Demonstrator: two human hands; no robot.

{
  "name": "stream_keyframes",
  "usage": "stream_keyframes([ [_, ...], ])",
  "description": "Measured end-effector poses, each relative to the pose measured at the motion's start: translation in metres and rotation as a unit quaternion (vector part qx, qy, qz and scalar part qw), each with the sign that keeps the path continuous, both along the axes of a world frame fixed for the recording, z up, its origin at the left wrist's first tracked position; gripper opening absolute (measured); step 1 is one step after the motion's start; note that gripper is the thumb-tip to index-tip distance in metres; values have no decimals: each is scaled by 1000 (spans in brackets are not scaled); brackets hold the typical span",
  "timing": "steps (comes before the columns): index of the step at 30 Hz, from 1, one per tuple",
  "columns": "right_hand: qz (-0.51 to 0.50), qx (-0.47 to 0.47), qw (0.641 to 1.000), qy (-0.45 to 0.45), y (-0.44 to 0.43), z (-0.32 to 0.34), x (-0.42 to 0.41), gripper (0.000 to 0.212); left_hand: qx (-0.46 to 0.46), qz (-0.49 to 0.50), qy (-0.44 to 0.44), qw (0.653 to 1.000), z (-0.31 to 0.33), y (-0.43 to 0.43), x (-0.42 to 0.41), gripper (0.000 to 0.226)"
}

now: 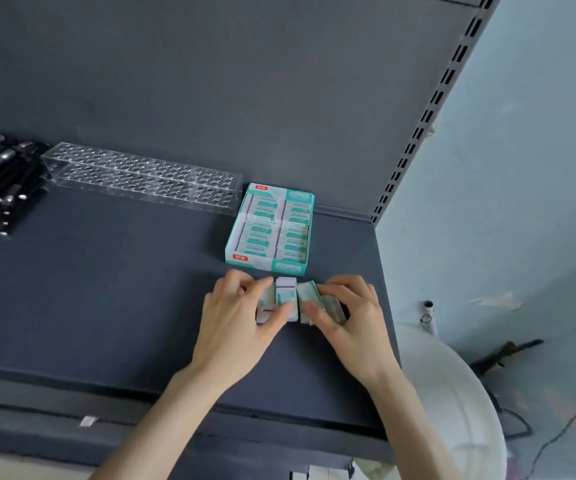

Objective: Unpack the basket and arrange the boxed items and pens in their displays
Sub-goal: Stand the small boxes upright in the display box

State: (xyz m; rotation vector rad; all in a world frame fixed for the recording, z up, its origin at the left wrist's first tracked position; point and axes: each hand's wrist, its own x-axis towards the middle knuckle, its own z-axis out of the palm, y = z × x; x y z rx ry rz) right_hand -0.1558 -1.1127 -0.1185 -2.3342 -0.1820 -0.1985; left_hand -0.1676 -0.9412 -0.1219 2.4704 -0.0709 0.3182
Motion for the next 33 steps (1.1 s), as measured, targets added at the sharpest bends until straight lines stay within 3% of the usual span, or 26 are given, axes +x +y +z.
stream_keyframes([
  [8,0,16,1000,-13,0,-1,2,14,-33,34,32,998,5,-12,3,46],
  [14,2,175,984,39,1,2,2,20,-205,35,37,977,8,-7,1,35],
  [19,96,337,934,75,5,18,12,35,-428,-10,87,900,20,7,2,22],
  [24,111,434,892,66,19,35,32,22,-554,-34,117,823,33,16,15,15],
  [28,126,474,869,69,32,38,47,16,-565,-58,168,806,38,28,29,18],
  [31,139,472,867,79,44,36,58,13,-533,-97,204,815,41,42,44,35],
  [33,140,466,870,83,53,36,63,15,-517,-116,202,824,44,51,52,34],
])
